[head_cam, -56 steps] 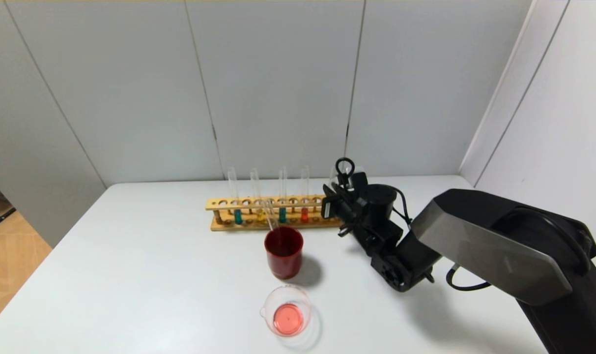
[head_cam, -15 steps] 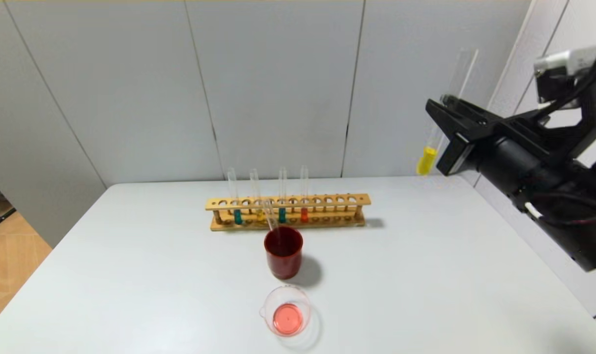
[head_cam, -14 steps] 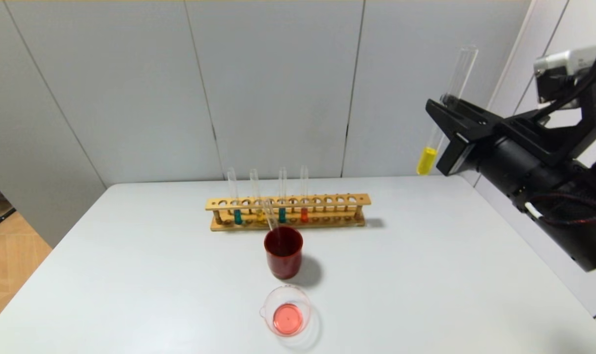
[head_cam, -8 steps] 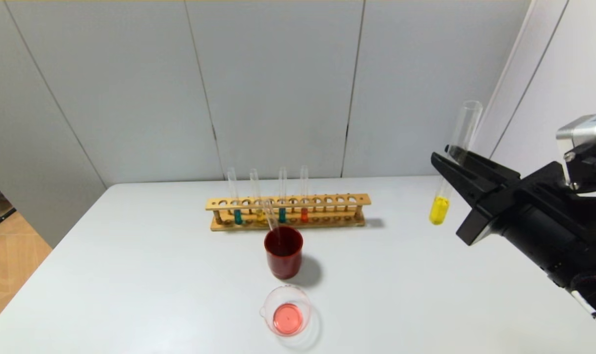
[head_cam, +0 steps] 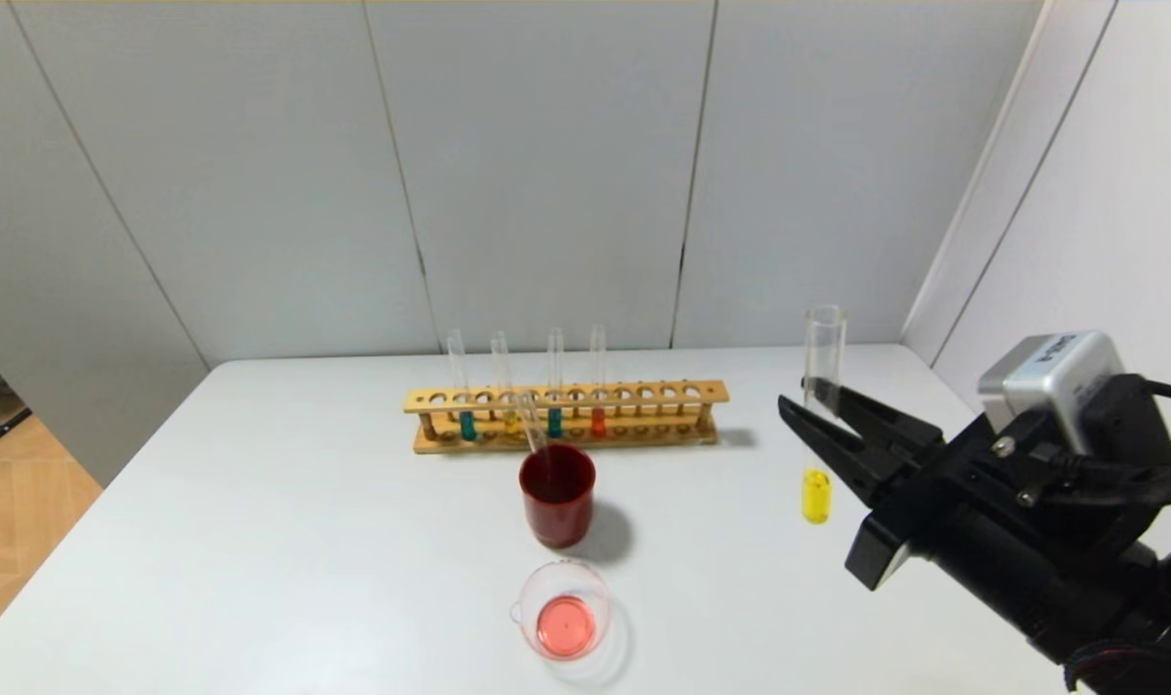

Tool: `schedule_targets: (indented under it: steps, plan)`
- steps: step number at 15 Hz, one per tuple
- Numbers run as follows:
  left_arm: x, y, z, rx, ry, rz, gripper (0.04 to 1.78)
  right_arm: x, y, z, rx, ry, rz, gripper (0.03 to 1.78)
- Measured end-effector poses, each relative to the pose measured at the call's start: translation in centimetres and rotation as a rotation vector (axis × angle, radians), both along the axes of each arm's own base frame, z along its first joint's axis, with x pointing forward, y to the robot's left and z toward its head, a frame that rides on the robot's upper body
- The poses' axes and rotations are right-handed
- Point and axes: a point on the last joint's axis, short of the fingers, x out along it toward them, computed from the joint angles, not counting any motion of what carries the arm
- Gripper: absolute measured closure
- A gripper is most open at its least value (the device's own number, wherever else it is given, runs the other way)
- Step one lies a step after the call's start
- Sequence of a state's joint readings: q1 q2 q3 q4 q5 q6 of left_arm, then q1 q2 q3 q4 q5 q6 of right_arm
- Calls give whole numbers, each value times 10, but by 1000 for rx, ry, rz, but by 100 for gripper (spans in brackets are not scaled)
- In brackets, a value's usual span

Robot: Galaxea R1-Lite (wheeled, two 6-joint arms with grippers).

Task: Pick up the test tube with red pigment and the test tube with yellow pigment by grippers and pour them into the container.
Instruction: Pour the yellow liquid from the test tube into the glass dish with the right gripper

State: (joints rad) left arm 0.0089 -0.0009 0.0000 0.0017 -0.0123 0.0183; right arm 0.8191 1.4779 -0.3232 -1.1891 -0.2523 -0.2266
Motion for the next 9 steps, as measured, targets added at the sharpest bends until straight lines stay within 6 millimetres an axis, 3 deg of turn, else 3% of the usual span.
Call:
schedule_targets:
  steps: [9]
  plan:
    - [0,0,0,0,0,0,7,-2,41,-54,-144,107,131,153]
